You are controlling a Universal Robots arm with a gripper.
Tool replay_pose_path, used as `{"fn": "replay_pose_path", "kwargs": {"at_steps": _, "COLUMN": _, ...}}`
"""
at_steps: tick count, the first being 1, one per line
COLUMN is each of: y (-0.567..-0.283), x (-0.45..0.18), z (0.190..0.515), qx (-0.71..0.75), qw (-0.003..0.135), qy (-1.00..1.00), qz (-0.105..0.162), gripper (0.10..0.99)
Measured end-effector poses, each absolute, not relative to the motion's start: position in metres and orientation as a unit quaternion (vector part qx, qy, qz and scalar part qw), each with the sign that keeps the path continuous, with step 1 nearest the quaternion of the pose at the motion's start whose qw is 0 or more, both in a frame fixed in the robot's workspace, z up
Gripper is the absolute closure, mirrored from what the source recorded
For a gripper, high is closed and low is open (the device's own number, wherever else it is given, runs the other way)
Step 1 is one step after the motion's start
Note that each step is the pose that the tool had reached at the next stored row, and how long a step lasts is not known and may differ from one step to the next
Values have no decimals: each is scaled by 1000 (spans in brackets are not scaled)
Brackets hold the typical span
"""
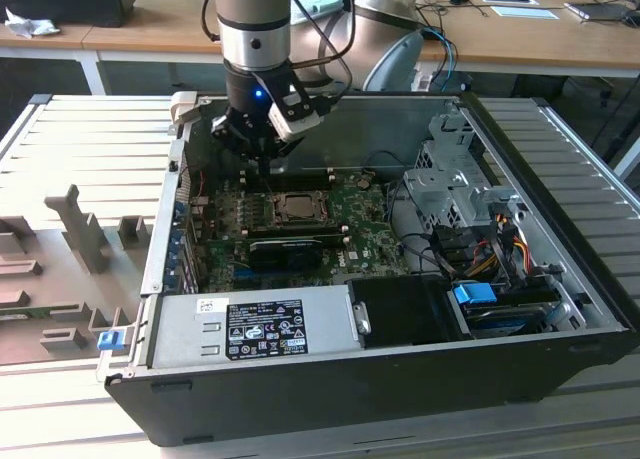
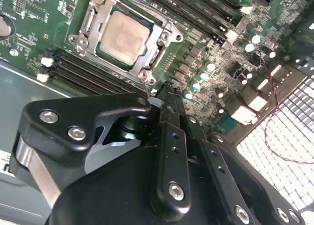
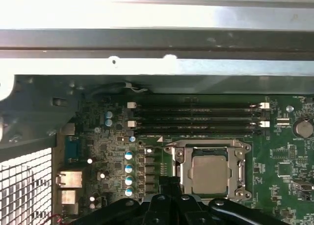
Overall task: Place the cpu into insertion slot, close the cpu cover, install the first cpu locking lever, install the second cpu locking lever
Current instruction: 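Install the first cpu locking lever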
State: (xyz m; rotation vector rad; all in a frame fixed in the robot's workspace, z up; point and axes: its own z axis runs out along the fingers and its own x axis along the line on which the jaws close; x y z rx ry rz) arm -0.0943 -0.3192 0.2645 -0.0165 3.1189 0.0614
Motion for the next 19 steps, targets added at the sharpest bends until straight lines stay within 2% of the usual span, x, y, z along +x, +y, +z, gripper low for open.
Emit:
{"fn": "replay_pose_path", "kwargs": {"at_steps": 2, "y": -319, "x": -97, "z": 264, "qx": -6, "qw": 11, "qy": 999, "qz": 29, "gripper": 980}}
{"fn": "replay_pose_path", "kwargs": {"at_steps": 3, "y": -319, "x": -100, "z": 264, "qx": -6, "qw": 11, "qy": 999, "qz": 42, "gripper": 980}}
{"fn": "replay_pose_path", "kwargs": {"at_steps": 5, "y": -319, "x": -103, "z": 264, "qx": -7, "qw": 11, "qy": 999, "qz": 47, "gripper": 980}}
{"fn": "replay_pose_path", "kwargs": {"at_steps": 19, "y": -311, "x": -115, "z": 258, "qx": -35, "qw": 10, "qy": 998, "qz": 50, "gripper": 980}}
